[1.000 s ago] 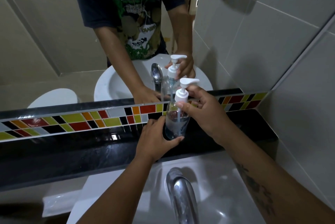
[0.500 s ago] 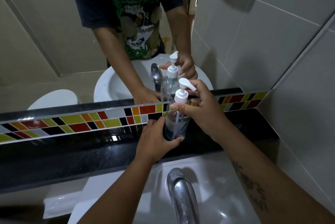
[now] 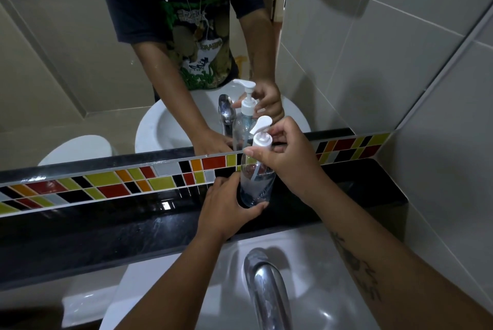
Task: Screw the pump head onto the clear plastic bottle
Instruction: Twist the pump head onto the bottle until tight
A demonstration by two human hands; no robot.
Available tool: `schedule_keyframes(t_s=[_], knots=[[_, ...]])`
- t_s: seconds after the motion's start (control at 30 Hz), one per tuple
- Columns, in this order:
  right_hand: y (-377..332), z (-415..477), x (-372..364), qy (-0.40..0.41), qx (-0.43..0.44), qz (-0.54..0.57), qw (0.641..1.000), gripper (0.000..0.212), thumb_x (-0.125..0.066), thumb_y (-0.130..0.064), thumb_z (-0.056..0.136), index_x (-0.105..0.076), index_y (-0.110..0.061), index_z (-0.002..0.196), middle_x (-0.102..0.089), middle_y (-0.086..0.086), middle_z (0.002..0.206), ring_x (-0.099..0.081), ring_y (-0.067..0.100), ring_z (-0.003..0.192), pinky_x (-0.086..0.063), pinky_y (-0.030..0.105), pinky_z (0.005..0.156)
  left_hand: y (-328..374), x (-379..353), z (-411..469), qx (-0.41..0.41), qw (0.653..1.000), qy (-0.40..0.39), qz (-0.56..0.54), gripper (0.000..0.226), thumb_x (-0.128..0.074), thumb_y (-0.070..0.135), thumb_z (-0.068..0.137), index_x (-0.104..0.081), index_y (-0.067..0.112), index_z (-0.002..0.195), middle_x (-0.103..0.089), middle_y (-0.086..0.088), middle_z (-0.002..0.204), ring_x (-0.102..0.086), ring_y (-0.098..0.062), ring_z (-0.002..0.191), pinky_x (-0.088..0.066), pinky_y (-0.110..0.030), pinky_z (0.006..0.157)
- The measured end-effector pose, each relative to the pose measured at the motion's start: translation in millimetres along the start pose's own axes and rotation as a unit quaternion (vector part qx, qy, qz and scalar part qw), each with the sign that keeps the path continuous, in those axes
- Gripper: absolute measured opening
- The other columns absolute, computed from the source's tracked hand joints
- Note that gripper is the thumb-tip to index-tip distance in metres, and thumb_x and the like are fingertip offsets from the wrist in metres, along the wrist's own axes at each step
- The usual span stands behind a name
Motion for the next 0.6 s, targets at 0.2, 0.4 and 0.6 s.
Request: schedule_keyframes(t_s=[0.2,0.4,0.6], knots=[[2.9,-2.2,9.5,-0.091,-0.036,0.013,0.995,0.056,-0.080,-0.026,0.076,-0.055,-0.036,0.125,-0.064,-0.010,0.125,-0.060,0.011,0.119,-0.050,0.040,0.102,-0.5,-0.4,0.1,-0.002,1.000,-0.003,-0.003,0.070,-0.076,0.068,0.068,-0.047,0.045,0.128,-0.051,0.010,0.113,-0.054,-0.018,0.115,-0.052,-0.036,0.095],[3.1,-5.0,7.1,-0.050,-0.016,-0.002,0.999,0.029,-0.071,-0.024,0.085,-0.065,-0.032,0.112,-0.071,-0.013,0.111,-0.067,0.008,0.105,-0.054,0.041,0.095,-2.0,-1.8,0.4,0.001,1.000,-0.001,-0.004,0.068,-0.075,0.070,0.067,-0.046,0.047,0.124,-0.054,0.008,0.115,-0.055,-0.018,0.113,-0.054,-0.038,0.093],[3.8,-1.4,-1.0,-0.001,0.003,-0.028,1.000,0.049,-0.083,-0.030,0.072,-0.055,-0.022,0.111,-0.064,-0.006,0.114,-0.062,0.012,0.107,-0.053,0.041,0.094,-1.1,-1.3,1.3,0.002,1.000,-0.002,0.002,0.068,-0.074,0.071,0.066,-0.046,0.046,0.123,-0.054,0.009,0.114,-0.055,-0.017,0.113,-0.053,-0.038,0.094]])
Point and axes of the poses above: each hand's wrist, its own z-axis towards the middle knuckle, its own x-axis out of the back of the hand, y = z × x, the point moved 4 cm from there along z, towards the middle knuckle
